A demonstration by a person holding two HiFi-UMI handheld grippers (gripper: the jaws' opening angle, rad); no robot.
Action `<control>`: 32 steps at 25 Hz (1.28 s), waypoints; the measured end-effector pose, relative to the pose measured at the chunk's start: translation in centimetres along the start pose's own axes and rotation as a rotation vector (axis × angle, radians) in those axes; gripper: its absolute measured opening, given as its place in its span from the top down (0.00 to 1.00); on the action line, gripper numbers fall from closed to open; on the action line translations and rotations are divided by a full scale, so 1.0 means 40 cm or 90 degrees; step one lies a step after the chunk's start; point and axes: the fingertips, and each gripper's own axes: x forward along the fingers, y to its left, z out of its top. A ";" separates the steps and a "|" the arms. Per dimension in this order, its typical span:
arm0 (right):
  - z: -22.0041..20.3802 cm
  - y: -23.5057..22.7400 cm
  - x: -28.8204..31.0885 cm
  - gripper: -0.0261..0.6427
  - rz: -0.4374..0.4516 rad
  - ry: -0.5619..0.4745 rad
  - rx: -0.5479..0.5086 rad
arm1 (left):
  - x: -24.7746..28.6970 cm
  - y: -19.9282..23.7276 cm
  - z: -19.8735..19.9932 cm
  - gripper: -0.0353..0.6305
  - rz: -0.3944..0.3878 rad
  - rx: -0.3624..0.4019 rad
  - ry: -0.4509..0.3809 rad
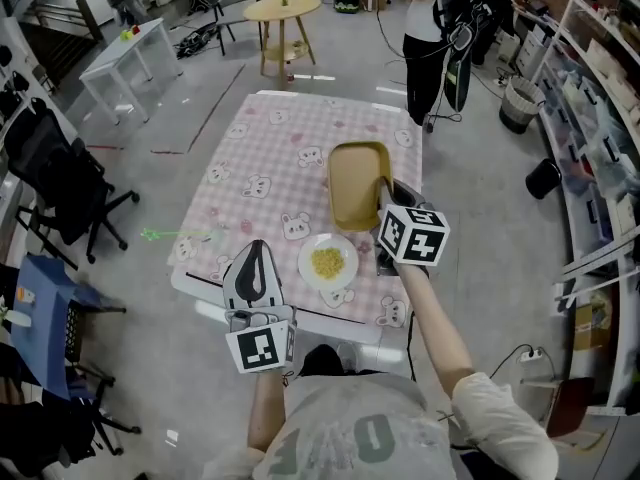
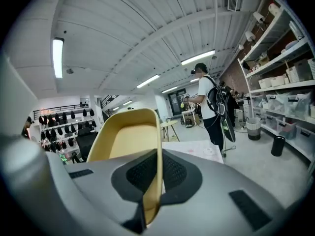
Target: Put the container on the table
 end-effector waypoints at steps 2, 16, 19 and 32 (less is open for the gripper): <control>-0.015 -0.019 0.065 0.92 -0.007 0.029 0.004 | 0.023 0.002 -0.002 0.90 -0.001 0.006 -0.001; -0.278 -0.113 0.320 0.92 -0.084 0.272 0.038 | 0.157 0.053 -0.038 0.90 -0.032 -0.004 0.011; -0.317 -0.128 0.337 0.92 -0.098 0.303 0.051 | 0.173 0.066 -0.049 0.90 -0.033 -0.008 0.015; -0.437 -0.143 0.374 0.91 -0.121 0.399 0.067 | 0.195 0.090 -0.087 0.90 -0.041 -0.022 0.027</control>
